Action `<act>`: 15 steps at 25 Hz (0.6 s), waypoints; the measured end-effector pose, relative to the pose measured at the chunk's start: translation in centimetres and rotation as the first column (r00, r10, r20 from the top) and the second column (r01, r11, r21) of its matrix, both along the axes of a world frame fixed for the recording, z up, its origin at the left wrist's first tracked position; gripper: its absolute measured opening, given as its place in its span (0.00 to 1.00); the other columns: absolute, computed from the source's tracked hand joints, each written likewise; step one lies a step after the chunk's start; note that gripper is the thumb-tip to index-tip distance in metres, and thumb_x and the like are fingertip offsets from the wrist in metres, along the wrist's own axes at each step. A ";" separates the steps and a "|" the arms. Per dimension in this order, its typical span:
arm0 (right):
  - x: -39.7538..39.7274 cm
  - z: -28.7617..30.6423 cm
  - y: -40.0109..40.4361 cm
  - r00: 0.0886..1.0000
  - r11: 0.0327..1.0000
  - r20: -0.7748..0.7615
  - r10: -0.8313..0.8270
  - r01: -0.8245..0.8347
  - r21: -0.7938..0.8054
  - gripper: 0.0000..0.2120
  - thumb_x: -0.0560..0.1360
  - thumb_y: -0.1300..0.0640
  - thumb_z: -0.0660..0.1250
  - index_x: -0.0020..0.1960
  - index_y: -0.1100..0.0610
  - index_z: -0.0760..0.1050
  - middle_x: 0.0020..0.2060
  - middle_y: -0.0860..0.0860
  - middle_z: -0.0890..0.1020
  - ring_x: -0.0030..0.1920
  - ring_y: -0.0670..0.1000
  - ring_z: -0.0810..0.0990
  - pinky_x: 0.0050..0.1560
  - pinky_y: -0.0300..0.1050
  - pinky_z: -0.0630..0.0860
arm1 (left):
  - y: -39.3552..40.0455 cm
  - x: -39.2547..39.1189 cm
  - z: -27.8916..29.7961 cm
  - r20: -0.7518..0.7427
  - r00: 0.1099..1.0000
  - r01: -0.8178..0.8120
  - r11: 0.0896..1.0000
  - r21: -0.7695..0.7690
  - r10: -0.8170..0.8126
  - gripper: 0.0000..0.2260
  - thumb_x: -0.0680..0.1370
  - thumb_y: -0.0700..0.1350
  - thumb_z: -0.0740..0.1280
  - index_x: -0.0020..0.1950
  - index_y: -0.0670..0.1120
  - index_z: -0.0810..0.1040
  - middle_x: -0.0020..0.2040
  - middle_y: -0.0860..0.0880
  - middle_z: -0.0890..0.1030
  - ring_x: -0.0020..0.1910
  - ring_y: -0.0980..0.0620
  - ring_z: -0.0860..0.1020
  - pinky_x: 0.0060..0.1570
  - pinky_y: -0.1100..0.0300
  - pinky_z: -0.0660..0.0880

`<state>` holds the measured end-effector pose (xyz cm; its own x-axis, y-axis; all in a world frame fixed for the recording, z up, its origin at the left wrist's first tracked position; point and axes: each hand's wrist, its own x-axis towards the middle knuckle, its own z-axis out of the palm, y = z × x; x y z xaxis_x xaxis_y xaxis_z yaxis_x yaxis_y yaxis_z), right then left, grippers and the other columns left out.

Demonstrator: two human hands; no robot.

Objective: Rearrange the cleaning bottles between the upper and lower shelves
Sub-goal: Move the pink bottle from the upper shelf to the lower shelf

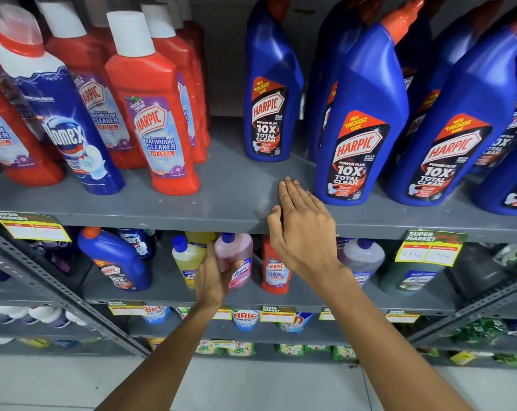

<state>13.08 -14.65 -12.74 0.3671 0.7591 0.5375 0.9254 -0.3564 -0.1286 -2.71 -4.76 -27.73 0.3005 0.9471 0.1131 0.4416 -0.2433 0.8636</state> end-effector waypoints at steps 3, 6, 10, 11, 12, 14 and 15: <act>0.0 -0.1 0.0 1.000 1.000 -0.006 0.000 0.000 0.010 0.27 0.84 0.50 0.54 0.77 0.64 0.74 0.76 0.60 0.76 0.78 0.56 0.75 0.80 0.51 0.68 | 0.2 -0.3 0.1 -0.012 0.999 0.031 1.000 0.004 -0.031 0.39 0.68 0.68 0.75 0.69 0.43 0.72 0.61 0.42 0.86 0.57 0.35 0.85 0.48 0.49 0.80; 0.0 -0.2 0.1 1.000 1.000 -0.009 -0.001 0.001 0.018 0.28 0.84 0.50 0.54 0.76 0.64 0.74 0.76 0.60 0.77 0.78 0.56 0.75 0.80 0.51 0.69 | -0.3 -0.2 0.4 -0.005 0.999 0.041 0.999 0.033 -0.041 0.48 0.65 0.77 0.67 0.70 0.41 0.72 0.61 0.41 0.86 0.57 0.35 0.85 0.45 0.55 0.74; 0.0 -0.1 -0.1 1.000 1.000 -0.010 0.004 -0.004 0.017 0.28 0.84 0.50 0.53 0.76 0.64 0.74 0.76 0.60 0.77 0.78 0.56 0.75 0.80 0.51 0.69 | -0.4 -0.1 -0.4 0.034 0.999 0.031 1.000 -0.003 -0.031 0.55 0.60 0.84 0.61 0.69 0.41 0.73 0.62 0.42 0.86 0.57 0.38 0.85 0.48 0.56 0.76; 0.0 0.0 -0.1 1.000 1.000 -0.013 0.009 -0.008 0.016 0.28 0.85 0.50 0.54 0.77 0.64 0.74 0.76 0.60 0.77 0.78 0.56 0.75 0.80 0.51 0.69 | -0.3 -0.1 -0.4 0.044 0.999 0.032 0.999 -0.015 -0.031 0.53 0.61 0.82 0.64 0.69 0.42 0.73 0.62 0.42 0.85 0.57 0.39 0.85 0.49 0.54 0.78; 0.0 0.0 -0.1 1.000 1.000 -0.014 0.011 -0.011 0.013 0.27 0.85 0.50 0.54 0.77 0.64 0.74 0.76 0.60 0.77 0.78 0.56 0.75 0.80 0.51 0.68 | -0.2 -0.1 -0.3 0.042 0.999 0.029 0.999 -0.027 -0.028 0.50 0.62 0.79 0.68 0.69 0.41 0.73 0.62 0.41 0.85 0.57 0.39 0.84 0.50 0.52 0.80; 0.0 0.0 -0.1 1.000 1.000 -0.012 0.013 -0.012 0.013 0.28 0.85 0.50 0.54 0.77 0.64 0.74 0.76 0.60 0.77 0.78 0.56 0.75 0.80 0.51 0.68 | -0.1 0.0 -0.3 0.008 1.000 0.017 0.998 -0.061 -0.016 0.40 0.67 0.63 0.80 0.68 0.40 0.72 0.63 0.40 0.85 0.59 0.38 0.84 0.54 0.47 0.82; 0.0 0.0 -0.1 1.000 1.000 -0.011 0.012 -0.012 0.012 0.28 0.85 0.49 0.54 0.77 0.64 0.73 0.76 0.60 0.77 0.78 0.56 0.75 0.80 0.51 0.67 | -0.1 0.0 -0.3 -0.005 1.000 0.008 0.996 -0.083 -0.009 0.36 0.68 0.53 0.83 0.68 0.39 0.73 0.63 0.40 0.84 0.60 0.37 0.83 0.56 0.45 0.82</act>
<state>13.03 -14.77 -12.74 0.3645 0.7569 0.5425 0.9279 -0.3440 -0.1435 -2.67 -4.82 -28.07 0.3090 0.9505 0.0320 0.4449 -0.1742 0.8785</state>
